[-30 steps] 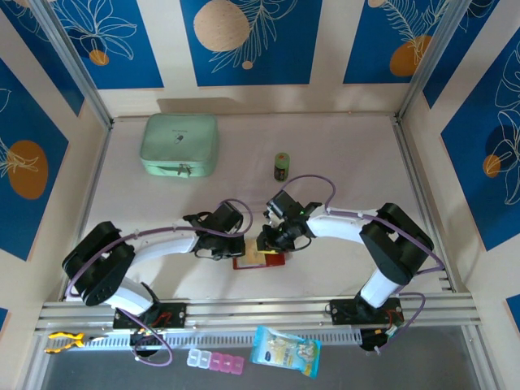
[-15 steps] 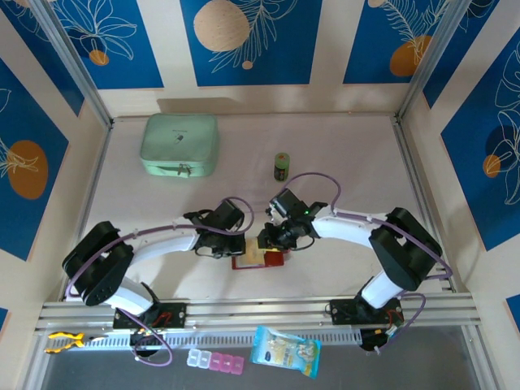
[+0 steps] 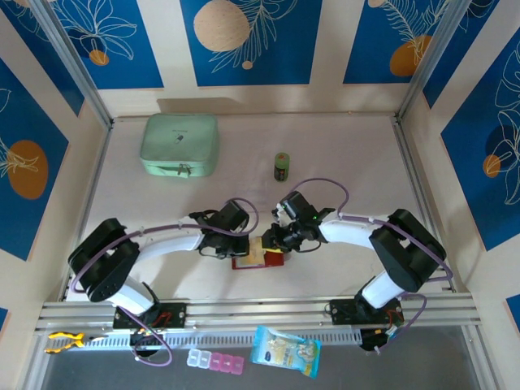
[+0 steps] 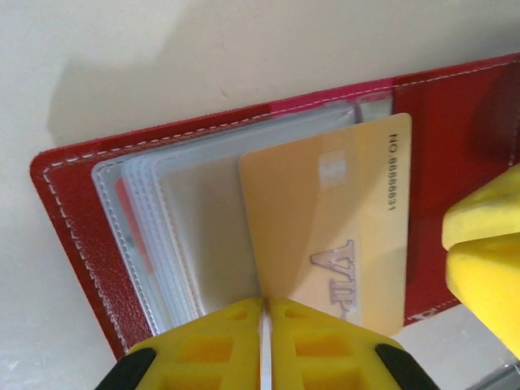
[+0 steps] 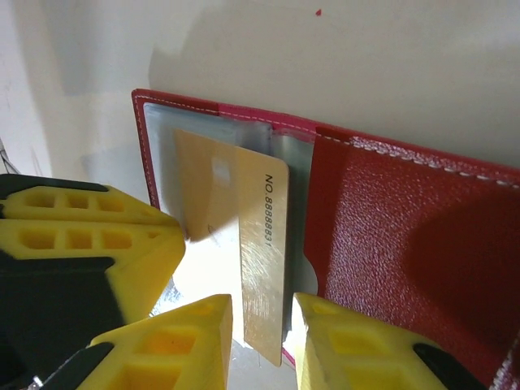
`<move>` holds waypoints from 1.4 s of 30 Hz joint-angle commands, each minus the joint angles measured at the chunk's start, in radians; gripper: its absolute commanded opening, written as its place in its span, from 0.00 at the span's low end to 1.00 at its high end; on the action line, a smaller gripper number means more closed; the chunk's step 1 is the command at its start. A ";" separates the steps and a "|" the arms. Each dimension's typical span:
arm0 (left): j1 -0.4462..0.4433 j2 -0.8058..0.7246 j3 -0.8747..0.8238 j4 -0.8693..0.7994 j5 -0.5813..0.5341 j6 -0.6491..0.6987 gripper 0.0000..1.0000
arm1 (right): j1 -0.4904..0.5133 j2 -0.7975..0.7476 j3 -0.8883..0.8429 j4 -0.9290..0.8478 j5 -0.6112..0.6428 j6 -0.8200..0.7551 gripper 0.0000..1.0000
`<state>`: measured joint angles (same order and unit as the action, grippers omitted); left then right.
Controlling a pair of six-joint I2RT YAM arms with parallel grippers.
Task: Take the credit cards out of the card holder
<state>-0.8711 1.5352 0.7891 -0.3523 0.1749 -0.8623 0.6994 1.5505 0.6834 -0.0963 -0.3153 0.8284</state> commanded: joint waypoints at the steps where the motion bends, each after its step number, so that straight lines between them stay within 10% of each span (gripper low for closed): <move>1: -0.010 0.014 -0.017 -0.006 -0.004 0.013 0.10 | -0.006 0.025 -0.018 0.047 -0.047 0.014 0.26; 42: -0.011 0.003 -0.039 -0.024 -0.028 0.008 0.10 | -0.019 0.057 -0.075 0.111 -0.078 0.008 0.12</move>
<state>-0.8711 1.5383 0.7788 -0.3317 0.1753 -0.8623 0.6907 1.6417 0.6361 0.0746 -0.4042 0.8593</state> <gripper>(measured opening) 0.100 0.122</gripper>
